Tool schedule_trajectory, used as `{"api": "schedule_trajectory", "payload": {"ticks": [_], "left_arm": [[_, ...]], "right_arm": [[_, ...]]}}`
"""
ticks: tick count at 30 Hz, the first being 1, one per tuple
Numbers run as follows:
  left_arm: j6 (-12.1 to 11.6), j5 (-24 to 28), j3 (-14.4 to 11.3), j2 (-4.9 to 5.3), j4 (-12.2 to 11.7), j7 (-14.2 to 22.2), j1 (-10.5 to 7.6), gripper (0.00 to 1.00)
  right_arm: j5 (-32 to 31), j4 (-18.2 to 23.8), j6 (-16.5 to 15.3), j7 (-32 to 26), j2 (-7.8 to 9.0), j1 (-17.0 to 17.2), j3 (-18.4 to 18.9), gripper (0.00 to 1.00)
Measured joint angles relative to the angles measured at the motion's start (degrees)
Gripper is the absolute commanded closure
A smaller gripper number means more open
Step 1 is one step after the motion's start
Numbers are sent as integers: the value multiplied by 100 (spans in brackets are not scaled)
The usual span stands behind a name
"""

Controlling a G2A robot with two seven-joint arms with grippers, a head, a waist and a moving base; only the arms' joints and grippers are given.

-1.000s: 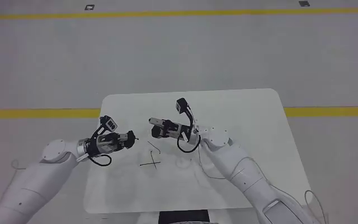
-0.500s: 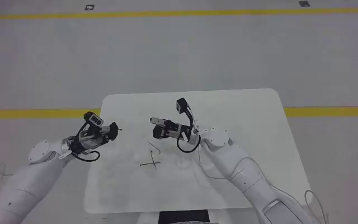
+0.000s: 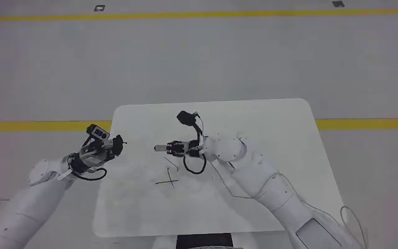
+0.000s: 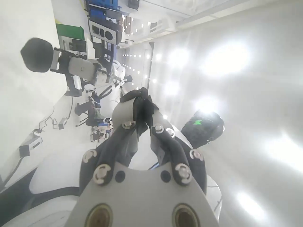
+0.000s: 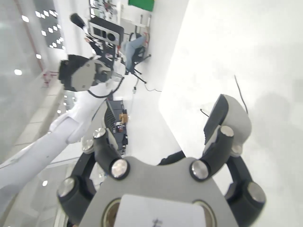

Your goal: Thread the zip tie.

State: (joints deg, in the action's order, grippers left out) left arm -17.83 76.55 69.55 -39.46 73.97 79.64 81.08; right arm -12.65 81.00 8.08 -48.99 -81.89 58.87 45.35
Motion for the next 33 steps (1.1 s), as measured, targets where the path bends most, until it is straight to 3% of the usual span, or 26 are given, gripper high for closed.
{"api": "schedule_trajectory", "payload": {"ticks": [5, 14, 18, 22, 25, 29, 33], "left_arm": [[0, 0, 0, 0, 0, 0, 0, 100], [0, 0, 0, 0, 0, 0, 0, 100], [0, 0, 0, 0, 0, 0, 0, 100], [0, 0, 0, 0, 0, 0, 0, 100], [0, 0, 0, 0, 0, 0, 0, 100], [0, 0, 0, 0, 0, 0, 0, 100], [0, 0, 0, 0, 0, 0, 0, 100]], "right_arm": [[-912, 33, 454, -665, -32, -311, -562, 0], [-976, 57, 506, -657, -32, -333, -627, 0], [-1865, 362, 1150, -1064, -116, -586, -1124, 0], [-2464, 109, 1142, -1668, -341, -869, -1378, 0], [-2725, -278, 1138, -2128, -634, -1015, -1463, 0], [-2568, -819, 1140, -2415, -1077, -1070, -1507, 0], [-2558, -867, 1140, -2451, -1117, -1083, -1530, 0]]}}
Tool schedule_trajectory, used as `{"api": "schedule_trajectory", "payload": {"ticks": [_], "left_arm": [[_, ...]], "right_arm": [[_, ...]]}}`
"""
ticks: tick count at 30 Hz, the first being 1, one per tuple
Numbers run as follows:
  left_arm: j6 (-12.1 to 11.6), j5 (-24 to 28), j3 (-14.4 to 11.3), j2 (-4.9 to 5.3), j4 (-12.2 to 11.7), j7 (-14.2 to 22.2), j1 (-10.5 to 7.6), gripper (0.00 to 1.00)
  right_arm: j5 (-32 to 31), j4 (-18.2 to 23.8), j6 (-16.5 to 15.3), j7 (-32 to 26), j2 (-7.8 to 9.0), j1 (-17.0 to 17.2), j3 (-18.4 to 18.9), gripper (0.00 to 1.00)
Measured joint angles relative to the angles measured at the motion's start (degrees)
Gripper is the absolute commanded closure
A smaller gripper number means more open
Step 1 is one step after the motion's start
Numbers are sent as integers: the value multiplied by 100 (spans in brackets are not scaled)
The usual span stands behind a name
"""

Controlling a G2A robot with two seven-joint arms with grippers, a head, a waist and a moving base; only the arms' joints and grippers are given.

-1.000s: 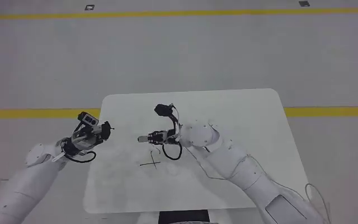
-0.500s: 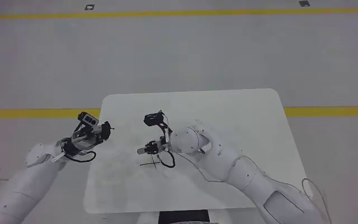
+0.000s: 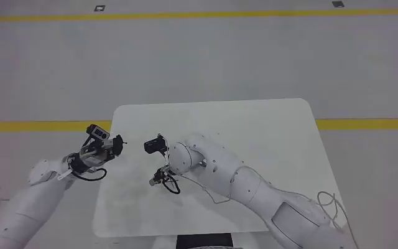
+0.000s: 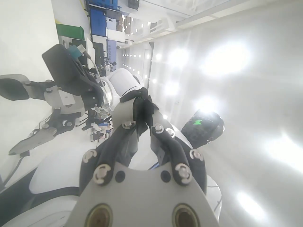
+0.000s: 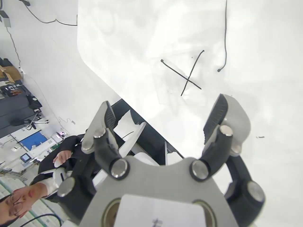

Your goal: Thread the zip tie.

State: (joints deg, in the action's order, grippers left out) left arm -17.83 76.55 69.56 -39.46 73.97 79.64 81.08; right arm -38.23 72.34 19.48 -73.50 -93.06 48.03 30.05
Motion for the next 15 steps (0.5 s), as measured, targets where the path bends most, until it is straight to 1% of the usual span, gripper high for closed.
{"api": "schedule_trajectory", "payload": {"ticks": [6, 8, 12, 15], "left_arm": [[0, 0, 0, 0, 0, 0, 0, 100], [0, 0, 0, 0, 0, 0, 0, 100], [0, 0, 0, 0, 0, 0, 0, 100], [0, 0, 0, 0, 0, 0, 0, 100]], "right_arm": [[-18, 4, -13, 35, 2, 23, -14, 0], [-128, -20, -10, 133, -20, 76, -121, 0], [-171, -221, 1, 222, -143, 55, -217, 0], [-174, -493, 0, 318, -299, 19, -264, 0]]}}
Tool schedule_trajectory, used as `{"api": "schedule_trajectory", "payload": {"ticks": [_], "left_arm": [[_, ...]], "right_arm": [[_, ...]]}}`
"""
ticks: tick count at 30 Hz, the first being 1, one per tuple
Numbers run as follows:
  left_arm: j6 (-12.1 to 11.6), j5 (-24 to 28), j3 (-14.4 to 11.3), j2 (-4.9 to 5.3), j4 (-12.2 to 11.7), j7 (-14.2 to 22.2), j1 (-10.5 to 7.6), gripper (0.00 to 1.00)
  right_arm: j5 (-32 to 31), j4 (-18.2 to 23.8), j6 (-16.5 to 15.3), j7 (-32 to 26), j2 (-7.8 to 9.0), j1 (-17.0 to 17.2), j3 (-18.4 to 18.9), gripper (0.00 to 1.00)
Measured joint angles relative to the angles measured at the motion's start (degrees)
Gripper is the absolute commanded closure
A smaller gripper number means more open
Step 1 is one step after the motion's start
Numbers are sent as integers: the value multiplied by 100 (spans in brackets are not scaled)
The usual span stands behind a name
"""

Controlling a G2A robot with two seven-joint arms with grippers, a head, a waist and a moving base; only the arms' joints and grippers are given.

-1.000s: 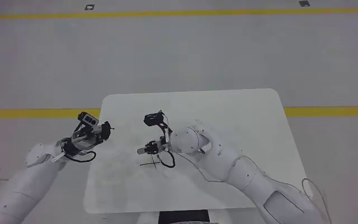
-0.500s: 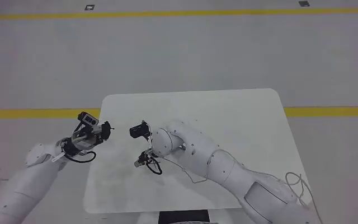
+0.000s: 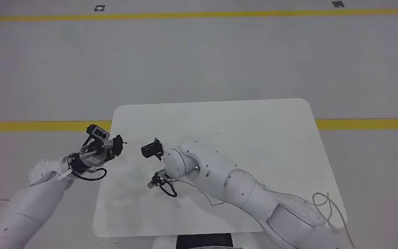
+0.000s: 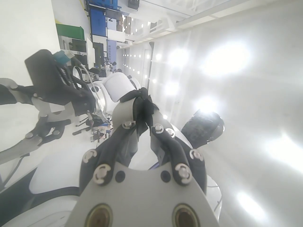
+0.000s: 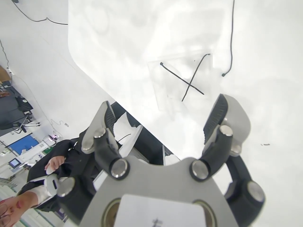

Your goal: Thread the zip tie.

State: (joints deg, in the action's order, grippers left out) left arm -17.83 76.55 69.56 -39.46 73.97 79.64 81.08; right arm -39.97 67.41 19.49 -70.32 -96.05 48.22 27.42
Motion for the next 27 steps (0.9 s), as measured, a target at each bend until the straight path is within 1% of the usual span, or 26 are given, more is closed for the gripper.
{"api": "schedule_trajectory", "payload": {"ticks": [5, 6, 15, 18, 21, 24, 25, 26, 27], "left_arm": [[0, 0, 0, 0, 0, 0, 0, 100], [0, 0, 0, 0, 0, 0, 0, 100], [0, 0, 0, 0, 0, 0, 0, 100], [0, 0, 0, 0, 0, 0, 0, 100], [0, 0, 0, 0, 0, 0, 0, 100], [0, 0, 0, 0, 0, 0, 0, 100], [0, 0, 0, 0, 0, 0, 0, 100], [0, 0, 0, 0, 0, 0, 0, 100], [0, 0, 0, 0, 0, 0, 0, 100]], "right_arm": [[-185, -542, 0, 222, -296, -18, 37, 0], [-208, -575, 0, 252, -323, -16, 45, 0], [-242, -588, -1, 291, -322, 4, 40, 0], [-468, -594, -1, 398, -317, 76, 18, 0], [-725, -549, -1, 277, -329, 102, 41, 0], [-982, -504, -1, 182, -351, 146, 85, 30], [-1047, -486, -1, 160, -358, 163, 101, 45], [-1125, -463, -1, 138, -368, 187, 125, 51], [-1176, -447, -1, 123, -374, 206, 145, 52]]}}
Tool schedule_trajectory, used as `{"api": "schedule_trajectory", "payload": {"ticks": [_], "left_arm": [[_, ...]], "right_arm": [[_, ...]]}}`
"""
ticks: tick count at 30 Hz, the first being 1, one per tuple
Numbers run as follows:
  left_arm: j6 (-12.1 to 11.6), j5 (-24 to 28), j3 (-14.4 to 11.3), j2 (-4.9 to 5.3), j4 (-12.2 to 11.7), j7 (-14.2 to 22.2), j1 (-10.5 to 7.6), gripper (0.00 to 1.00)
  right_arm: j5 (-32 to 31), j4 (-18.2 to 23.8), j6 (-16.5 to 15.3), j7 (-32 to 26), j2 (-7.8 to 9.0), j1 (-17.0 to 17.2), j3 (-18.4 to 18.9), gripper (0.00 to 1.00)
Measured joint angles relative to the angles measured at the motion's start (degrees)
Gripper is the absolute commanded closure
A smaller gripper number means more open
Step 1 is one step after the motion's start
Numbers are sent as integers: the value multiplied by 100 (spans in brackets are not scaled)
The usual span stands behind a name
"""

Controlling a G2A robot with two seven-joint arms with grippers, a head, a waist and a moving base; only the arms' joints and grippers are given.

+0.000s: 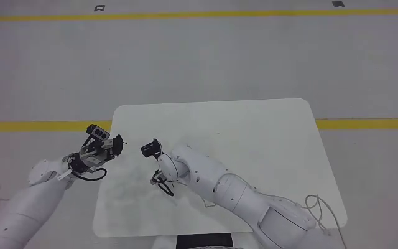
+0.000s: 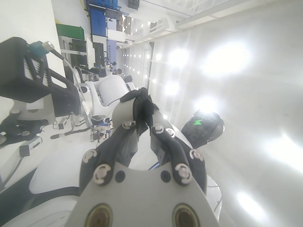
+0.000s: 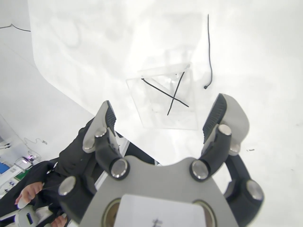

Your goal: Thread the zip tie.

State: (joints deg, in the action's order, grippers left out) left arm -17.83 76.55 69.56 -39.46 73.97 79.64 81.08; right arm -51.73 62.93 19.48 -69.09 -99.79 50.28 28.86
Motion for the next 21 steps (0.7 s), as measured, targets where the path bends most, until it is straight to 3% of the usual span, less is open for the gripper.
{"api": "schedule_trajectory", "payload": {"ticks": [4, 16, 21], "left_arm": [[0, 0, 0, 0, 0, 0, 0, 100], [0, 0, 0, 0, 0, 0, 0, 100], [0, 0, 0, 0, 0, 0, 0, 100]], "right_arm": [[-189, 45, 0, -85, -26, 63, 82, 60], [-490, 15, -56, -219, -63, 108, 166, 64], [-454, -112, -2, -215, -183, 158, 3, 67]]}}
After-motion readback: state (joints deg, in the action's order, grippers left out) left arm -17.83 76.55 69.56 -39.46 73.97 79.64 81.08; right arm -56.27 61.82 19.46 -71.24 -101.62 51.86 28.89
